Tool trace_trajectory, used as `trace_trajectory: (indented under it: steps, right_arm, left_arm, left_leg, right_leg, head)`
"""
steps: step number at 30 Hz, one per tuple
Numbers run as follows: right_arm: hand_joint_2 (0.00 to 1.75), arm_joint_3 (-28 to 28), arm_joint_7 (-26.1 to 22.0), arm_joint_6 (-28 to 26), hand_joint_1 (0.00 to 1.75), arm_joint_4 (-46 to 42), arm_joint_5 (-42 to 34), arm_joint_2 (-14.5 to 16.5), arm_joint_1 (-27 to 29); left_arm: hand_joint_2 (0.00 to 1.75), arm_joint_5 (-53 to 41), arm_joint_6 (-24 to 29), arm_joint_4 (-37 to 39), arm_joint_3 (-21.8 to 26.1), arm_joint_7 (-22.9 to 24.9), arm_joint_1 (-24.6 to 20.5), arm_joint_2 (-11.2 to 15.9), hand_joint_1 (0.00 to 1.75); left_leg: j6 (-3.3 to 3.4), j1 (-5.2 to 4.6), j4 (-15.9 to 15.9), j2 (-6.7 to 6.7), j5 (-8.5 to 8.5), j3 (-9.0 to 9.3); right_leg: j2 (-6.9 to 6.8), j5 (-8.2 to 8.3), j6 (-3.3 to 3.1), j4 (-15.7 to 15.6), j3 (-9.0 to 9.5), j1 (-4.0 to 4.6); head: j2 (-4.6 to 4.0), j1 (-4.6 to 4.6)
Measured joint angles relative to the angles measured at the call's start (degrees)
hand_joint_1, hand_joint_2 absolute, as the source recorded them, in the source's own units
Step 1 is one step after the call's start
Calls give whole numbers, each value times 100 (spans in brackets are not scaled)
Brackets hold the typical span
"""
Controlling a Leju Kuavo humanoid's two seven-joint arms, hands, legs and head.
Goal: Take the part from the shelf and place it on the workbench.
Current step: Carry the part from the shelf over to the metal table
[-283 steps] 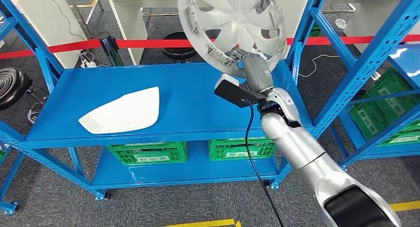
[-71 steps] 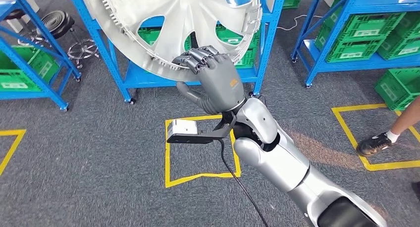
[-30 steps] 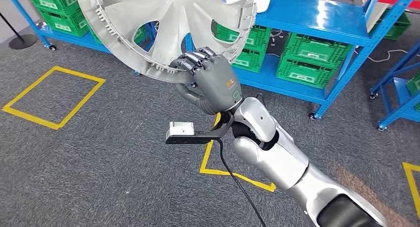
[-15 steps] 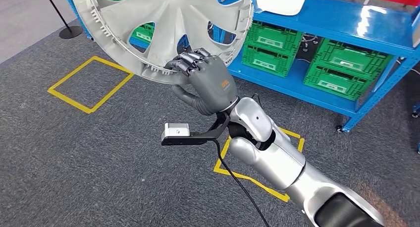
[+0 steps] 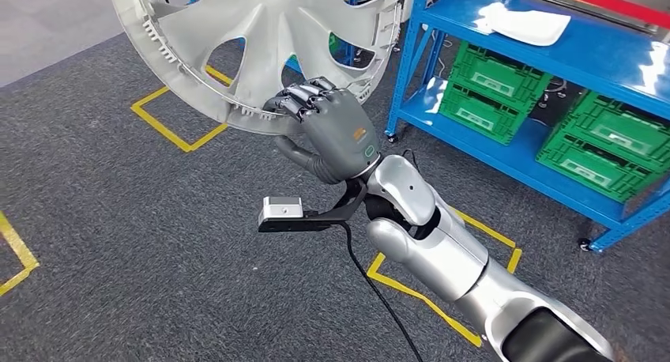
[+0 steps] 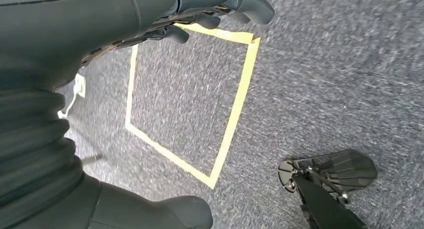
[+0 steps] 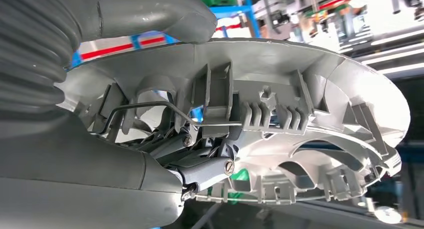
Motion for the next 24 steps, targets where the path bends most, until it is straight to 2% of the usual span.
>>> trace_trajectory:
  steps: [1,2,4,5,6,8,9,10,12,13,14,15,16,17,18,20,21,23,24]
  right_arm:
    - [175,1,3,4,175,-1,1,-1,1]
    - [175,1,7,7,175,-1,3,-1,0]
    - [175,0,10,10,175,-2,9,-2,-5]
    - [175,-1,8,11,175,-2,13,-3,-8]
    - [175,-1,5,12,175,-3,16,-4,-9]
    - [175,0,4,13,175,-6,24,-2,-11]
    - [175,-1,8,13,175,-10,30,2,-9]
    - [175,-3,13,13,175,-14,39,5,-8]
    - [175,-5,20,13,175,-19,65,5,10]
    - [175,-5,20,14,175,-20,80,3,23]
    - [175,-5,20,14,175,-20,96,1,39]
    - [175,-5,17,15,175,-20,107,0,52]
    - [175,-5,16,16,175,-20,115,-1,59]
    - [175,-5,16,17,175,-20,119,-1,61]
    - [175,-6,16,18,175,-20,119,-1,60]
    - [175,-8,18,16,175,-23,120,-4,54]
    - [175,-9,19,15,175,-25,121,-5,54]
    - [175,-10,30,15,175,-32,129,-7,54]
    - [175,-10,46,18,175,-37,143,-7,55]
  left_arm:
    - [175,-2,-3,0,0,3,1,0,0]
    - [175,-4,-5,0,0,7,1,-2,0]
    - [175,-6,-7,-1,0,12,-3,-14,0]
    - [175,-7,-7,-1,0,13,-4,-18,0]
    - [175,-7,-7,-1,0,12,1,-20,0]
    - [175,-7,-7,3,0,8,23,-13,0]
    - [175,-6,-6,5,0,3,33,-12,0]
    - [175,-5,-5,7,0,-3,35,-12,0]
    - [175,-4,-4,9,0,-16,29,-16,0]
    - [175,-4,-4,9,0,-19,27,-17,0]
    - [175,-4,-3,9,0,-20,29,-16,0]
    - [175,-4,-1,9,0,-20,33,-13,0]
    - [175,-4,0,9,0,-20,36,-8,0]
    - [175,-4,1,8,0,-20,36,-3,0]
    - [175,-6,2,6,0,-21,32,1,0]
    - [175,-12,1,3,0,-26,22,-3,0]
    - [175,-15,1,3,0,-27,22,-5,0]
    - [175,-17,-3,5,0,-25,31,-3,0]
    - [175,-17,-4,6,0,-22,34,-1,0]
  left_leg:
    - [-7,-1,8,-77,6,-5]
    - [-17,1,16,-153,12,-8]
    - [-64,2,26,-283,36,-34]
    - [-99,10,23,-339,54,-57]
    - [-143,21,10,-391,78,-80]
    - [-217,42,-15,-449,114,-118]
    - [-241,34,29,-349,83,-152]
    - [-260,23,184,-191,-17,-232]
    - [-295,13,824,155,-370,-523]
    - [-316,19,1207,221,-540,-691]
    - [-333,26,1473,245,-627,-799]
    - [-345,31,1549,259,-616,-813]
    - [-352,36,1405,281,-512,-715]
    - [-355,40,1054,342,-342,-508]
    - [-344,29,648,457,-218,-280]
    - [-276,8,88,620,-68,23]
    - [-231,-8,18,634,-75,51]
    - [-150,-15,22,513,-53,33]
    - [-115,-10,18,453,-43,26]
  right_leg:
    - [26,168,-20,-225,103,0]
    - [99,385,-48,-613,291,0]
    - [334,647,-98,-1316,623,-3]
    - [407,690,-111,-1494,695,3]
    - [421,684,-122,-1548,706,15]
    - [289,732,-162,-1596,711,21]
    - [223,757,-199,-1629,726,13]
    - [147,779,-232,-1662,740,2]
    - [-7,791,-273,-1686,750,4]
    - [-88,789,-277,-1684,747,9]
    - [-167,786,-279,-1682,745,11]
    - [-244,783,-277,-1679,744,10]
    - [-316,778,-269,-1675,745,8]
    - [-385,767,-254,-1665,748,7]
    - [-452,750,-229,-1651,749,12]
    - [-563,711,-166,-1610,747,40]
    - [-610,697,-137,-1601,749,54]
    - [-692,680,-83,-1604,763,53]
    - [-641,641,-51,-1569,760,37]
  head:
    - [0,1]
    - [0,2]
    - [0,-2]
    - [0,-3]
    - [0,-2]
    - [0,2]
    - [0,-10]
    - [0,-23]
    - [0,-50]
    - [0,-51]
    - [0,-52]
    - [0,-52]
    - [0,-53]
    - [1,-52]
    - [1,-52]
    - [1,-45]
    - [0,-43]
    - [0,-36]
    - [0,-31]
